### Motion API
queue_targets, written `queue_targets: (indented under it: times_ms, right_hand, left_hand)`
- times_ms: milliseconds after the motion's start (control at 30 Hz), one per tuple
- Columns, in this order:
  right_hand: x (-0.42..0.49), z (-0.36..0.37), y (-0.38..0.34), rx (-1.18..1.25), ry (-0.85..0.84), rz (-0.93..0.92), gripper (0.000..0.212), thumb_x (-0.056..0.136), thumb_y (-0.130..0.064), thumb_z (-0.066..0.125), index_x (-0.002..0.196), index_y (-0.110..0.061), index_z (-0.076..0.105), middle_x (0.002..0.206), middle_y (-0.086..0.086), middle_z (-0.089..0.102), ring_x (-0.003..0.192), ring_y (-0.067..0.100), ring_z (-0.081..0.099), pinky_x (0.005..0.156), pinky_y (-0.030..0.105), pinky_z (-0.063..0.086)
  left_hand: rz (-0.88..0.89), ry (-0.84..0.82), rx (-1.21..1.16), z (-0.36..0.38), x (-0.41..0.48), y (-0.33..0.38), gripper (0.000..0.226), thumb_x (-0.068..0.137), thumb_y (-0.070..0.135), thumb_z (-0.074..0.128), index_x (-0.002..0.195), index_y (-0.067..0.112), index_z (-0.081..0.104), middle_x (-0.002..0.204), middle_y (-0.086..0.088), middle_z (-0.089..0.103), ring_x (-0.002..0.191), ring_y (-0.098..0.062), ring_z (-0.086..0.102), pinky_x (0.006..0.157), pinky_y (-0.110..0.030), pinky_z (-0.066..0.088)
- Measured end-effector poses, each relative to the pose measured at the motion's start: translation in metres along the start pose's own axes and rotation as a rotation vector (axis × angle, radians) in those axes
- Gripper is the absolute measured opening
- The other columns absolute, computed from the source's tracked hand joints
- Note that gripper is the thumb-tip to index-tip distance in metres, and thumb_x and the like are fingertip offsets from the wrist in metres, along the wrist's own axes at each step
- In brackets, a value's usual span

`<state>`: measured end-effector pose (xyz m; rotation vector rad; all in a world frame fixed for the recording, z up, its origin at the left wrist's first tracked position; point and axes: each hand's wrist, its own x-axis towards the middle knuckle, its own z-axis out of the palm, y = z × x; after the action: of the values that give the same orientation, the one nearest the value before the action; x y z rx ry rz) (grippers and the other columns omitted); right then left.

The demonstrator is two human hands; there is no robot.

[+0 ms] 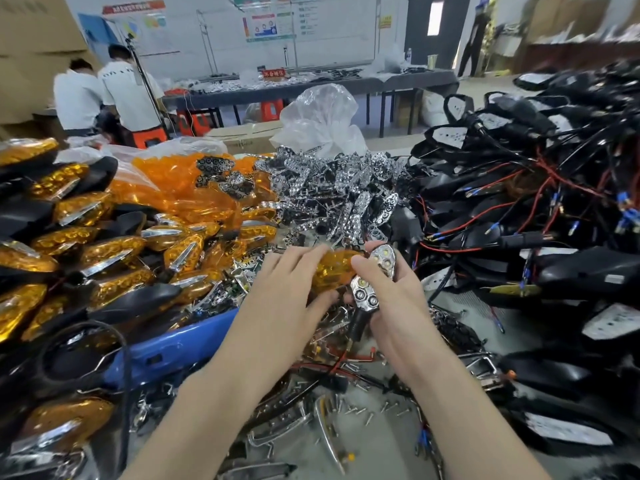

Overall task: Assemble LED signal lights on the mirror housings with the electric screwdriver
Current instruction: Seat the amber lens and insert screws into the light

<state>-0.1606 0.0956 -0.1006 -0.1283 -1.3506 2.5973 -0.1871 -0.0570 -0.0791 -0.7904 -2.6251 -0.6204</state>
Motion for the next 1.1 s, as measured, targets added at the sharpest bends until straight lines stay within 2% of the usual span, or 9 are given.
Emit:
queue_targets:
  times_ms: [100,233,300,400,600,800,900,1000,1100]
  right_hand:
    - [0.000,0.005,0.002,0.137,-0.030,0.045,0.013,0.094,-0.019,0.068,0.105,-0.024,0.071,0.098,0.009,0.072,0.079,0.019,0.067,0.060,0.030,0.055]
    - [0.002,0.010,0.000,0.313,0.003,0.112,0.015,0.105,-0.020,0.050,0.108,-0.014,0.063,0.080,0.005,0.068,0.069,0.017,0.065,0.064,0.031,0.055]
    - [0.001,0.009,-0.002,0.320,0.010,0.117,0.016,0.104,-0.020,0.049,0.108,-0.014,0.064,0.079,0.003,0.067,0.069,0.016,0.065,0.067,0.030,0.056]
    - [-0.001,0.007,-0.003,0.362,-0.047,0.094,0.018,0.100,-0.011,0.048,0.113,-0.014,0.061,0.083,0.005,0.065,0.077,0.019,0.064,0.073,0.031,0.058]
    - [-0.001,0.005,-0.002,0.274,-0.054,0.046,0.044,0.086,0.012,0.042,0.113,-0.014,0.065,0.089,0.005,0.066,0.085,0.020,0.063,0.079,0.035,0.057]
    - [0.002,0.006,-0.002,0.250,-0.081,0.025,0.044,0.066,0.003,0.052,0.101,-0.019,0.069,0.088,0.005,0.065,0.084,0.021,0.061,0.081,0.038,0.052]
    - [0.003,0.006,0.001,0.245,-0.097,0.021,0.045,0.064,0.003,0.053,0.097,-0.021,0.071,0.087,0.004,0.065,0.083,0.021,0.062,0.078,0.037,0.054]
    - [0.002,0.007,0.003,0.193,-0.085,0.005,0.045,0.065,0.003,0.054,0.098,-0.023,0.072,0.088,0.003,0.066,0.086,0.022,0.062,0.084,0.042,0.049]
    - [0.001,0.007,0.002,0.162,-0.078,-0.012,0.045,0.066,0.002,0.054,0.099,-0.023,0.071,0.088,0.002,0.066,0.086,0.020,0.062,0.087,0.047,0.046]
  left_hand:
    - [-0.106,0.017,-0.143,-0.002,-0.003,0.002,0.064,0.096,0.037,0.062,0.152,0.038,0.029,0.130,0.023,0.036,0.114,0.006,0.022,0.100,-0.020,0.026]
    - [-0.224,0.024,-0.572,-0.005,-0.009,0.011,0.054,0.092,0.032,0.069,0.129,0.058,0.040,0.120,0.032,0.046,0.110,0.008,0.054,0.092,-0.017,0.044]
    - [-0.244,-0.029,-0.777,-0.005,-0.012,0.015,0.049,0.090,0.023,0.072,0.123,0.049,0.047,0.117,0.026,0.060,0.107,0.005,0.062,0.090,-0.020,0.051]
    - [-0.229,-0.046,-0.951,-0.002,-0.016,0.016,0.046,0.084,0.011,0.076,0.121,0.028,0.054,0.110,0.020,0.070,0.100,0.000,0.068,0.082,-0.012,0.052]
    - [-0.212,-0.020,-0.903,0.006,-0.023,0.013,0.044,0.075,0.030,0.079,0.113,0.038,0.058,0.109,0.017,0.071,0.102,-0.005,0.069,0.085,-0.013,0.051]
    - [-0.169,-0.002,-0.835,0.008,-0.026,0.014,0.043,0.077,0.039,0.078,0.112,0.048,0.055,0.113,0.017,0.069,0.105,-0.005,0.067,0.089,-0.014,0.050]
    - [-0.173,0.007,-0.787,0.009,-0.028,0.015,0.044,0.076,0.046,0.076,0.113,0.053,0.052,0.111,0.020,0.069,0.103,-0.002,0.068,0.087,-0.011,0.049]
    - [-0.166,0.004,-0.732,0.009,-0.029,0.016,0.045,0.074,0.056,0.072,0.114,0.055,0.050,0.108,0.023,0.069,0.100,0.001,0.068,0.086,-0.012,0.049]
    - [-0.163,0.000,-0.701,0.009,-0.029,0.016,0.045,0.075,0.056,0.072,0.114,0.056,0.049,0.106,0.024,0.070,0.098,0.003,0.068,0.086,-0.011,0.049]
